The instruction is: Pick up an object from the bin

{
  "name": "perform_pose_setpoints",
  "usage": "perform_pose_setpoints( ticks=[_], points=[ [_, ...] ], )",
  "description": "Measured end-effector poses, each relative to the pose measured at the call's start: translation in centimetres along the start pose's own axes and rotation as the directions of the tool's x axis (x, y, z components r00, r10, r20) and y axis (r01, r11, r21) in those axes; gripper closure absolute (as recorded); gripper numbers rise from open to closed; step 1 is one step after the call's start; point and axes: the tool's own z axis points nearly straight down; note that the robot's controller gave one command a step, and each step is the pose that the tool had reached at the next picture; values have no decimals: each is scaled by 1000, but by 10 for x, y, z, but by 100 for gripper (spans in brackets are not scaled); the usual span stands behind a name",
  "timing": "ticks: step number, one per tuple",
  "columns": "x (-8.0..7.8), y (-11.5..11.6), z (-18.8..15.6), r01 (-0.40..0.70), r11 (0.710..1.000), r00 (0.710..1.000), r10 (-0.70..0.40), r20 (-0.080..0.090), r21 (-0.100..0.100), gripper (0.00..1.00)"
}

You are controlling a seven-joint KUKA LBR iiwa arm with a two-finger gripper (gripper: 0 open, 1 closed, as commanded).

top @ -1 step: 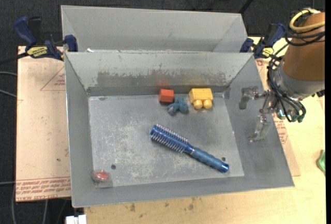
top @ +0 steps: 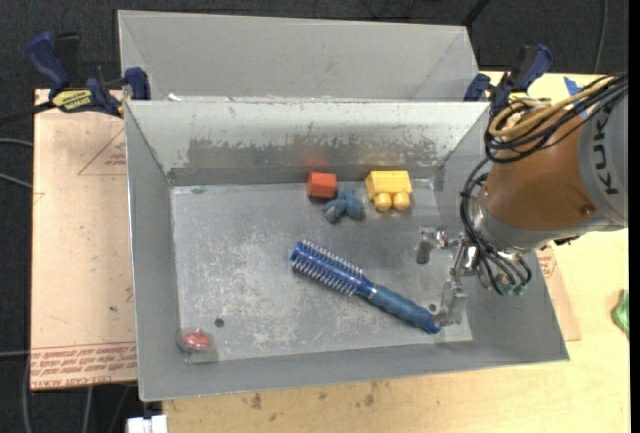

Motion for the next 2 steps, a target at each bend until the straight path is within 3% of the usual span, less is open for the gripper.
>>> perform_pose_setpoints(
  ticks=[1, 2],
  points=[
    [28, 6, 40, 60, 998, 998, -60, 12, 4, 0],
    [28, 6, 39, 63, 998, 998, -63, 9, 4, 100]
  ],
)
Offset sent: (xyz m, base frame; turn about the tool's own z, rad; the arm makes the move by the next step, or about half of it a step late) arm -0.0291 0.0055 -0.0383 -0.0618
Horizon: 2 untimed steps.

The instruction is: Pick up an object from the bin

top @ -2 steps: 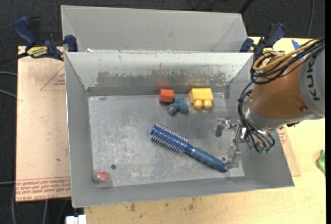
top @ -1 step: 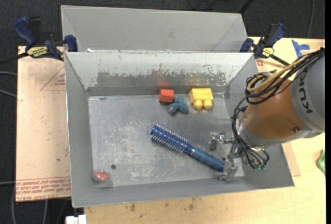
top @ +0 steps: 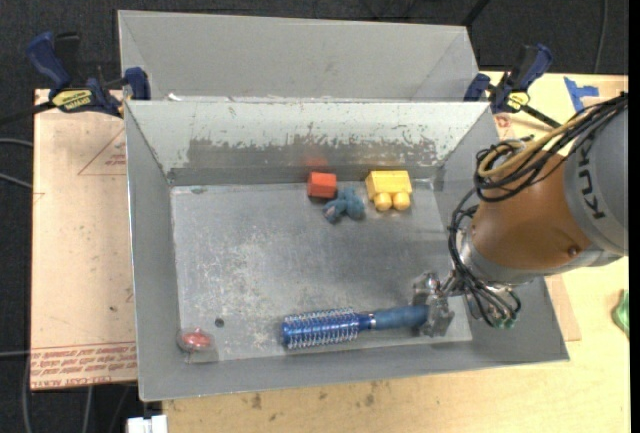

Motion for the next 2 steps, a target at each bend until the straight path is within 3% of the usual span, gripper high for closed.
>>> perform_pose_setpoints(
  ticks=[1, 2],
  points=[
    [-49, 39, 7, -57, 998, 998, 57, 4, -2, 100],
    [-46, 36, -161, -64, 998, 998, 64, 11, 0, 100]
  ],
)
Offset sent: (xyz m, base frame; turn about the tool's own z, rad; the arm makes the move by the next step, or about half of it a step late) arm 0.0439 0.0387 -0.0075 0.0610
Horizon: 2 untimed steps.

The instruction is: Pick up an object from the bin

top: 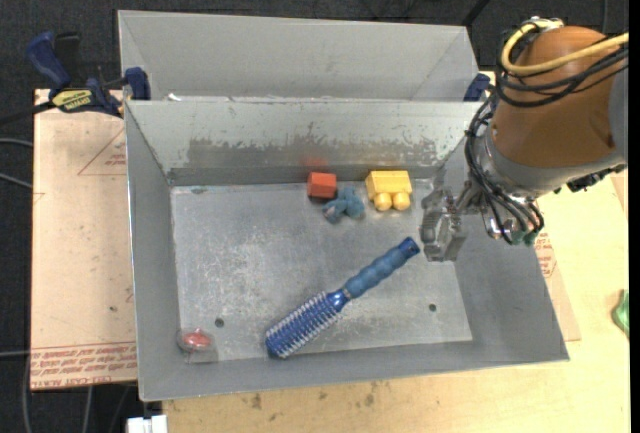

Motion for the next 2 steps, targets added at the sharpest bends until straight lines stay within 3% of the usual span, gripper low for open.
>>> perform_pose_setpoints(
  ticks=[1, 2],
  points=[
    [1, 0, 5, 1, 1000, 1000, -1, -8, 0, 0],
    [14, 22, 120, 177, 984, 984, -177, -17, -5, 0]
  ],
)
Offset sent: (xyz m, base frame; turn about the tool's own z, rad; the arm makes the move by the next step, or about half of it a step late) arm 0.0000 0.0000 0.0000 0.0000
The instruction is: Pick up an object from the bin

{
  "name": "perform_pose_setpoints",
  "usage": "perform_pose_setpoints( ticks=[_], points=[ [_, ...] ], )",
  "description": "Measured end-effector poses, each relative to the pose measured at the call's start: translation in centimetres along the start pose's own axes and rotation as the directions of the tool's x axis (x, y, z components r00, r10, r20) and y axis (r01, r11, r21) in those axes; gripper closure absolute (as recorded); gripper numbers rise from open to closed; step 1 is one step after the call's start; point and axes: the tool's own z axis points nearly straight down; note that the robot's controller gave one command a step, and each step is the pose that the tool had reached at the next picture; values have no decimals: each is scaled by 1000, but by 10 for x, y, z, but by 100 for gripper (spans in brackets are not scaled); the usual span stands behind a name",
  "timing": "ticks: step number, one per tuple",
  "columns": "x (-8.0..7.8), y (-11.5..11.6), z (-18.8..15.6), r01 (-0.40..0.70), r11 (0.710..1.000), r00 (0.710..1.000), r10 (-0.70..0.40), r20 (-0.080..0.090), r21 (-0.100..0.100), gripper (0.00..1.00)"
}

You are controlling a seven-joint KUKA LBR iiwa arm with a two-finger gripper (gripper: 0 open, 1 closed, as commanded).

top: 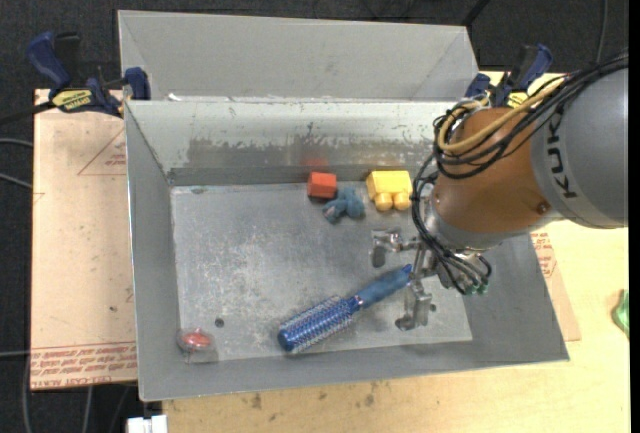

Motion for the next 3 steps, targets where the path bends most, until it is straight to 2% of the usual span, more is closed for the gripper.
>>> perform_pose_setpoints(
  ticks=[1, 2, 3],
  points=[
    [-15, -8, 50, -26, 1000, 1000, 26, 3, 0, 0],
    [-16, -9, 47, -25, 1000, 1000, 25, 6, 2, 100],
    [-9, -31, -102, -19, 1000, 1000, 19, 15, 5, 100]
  ],
)
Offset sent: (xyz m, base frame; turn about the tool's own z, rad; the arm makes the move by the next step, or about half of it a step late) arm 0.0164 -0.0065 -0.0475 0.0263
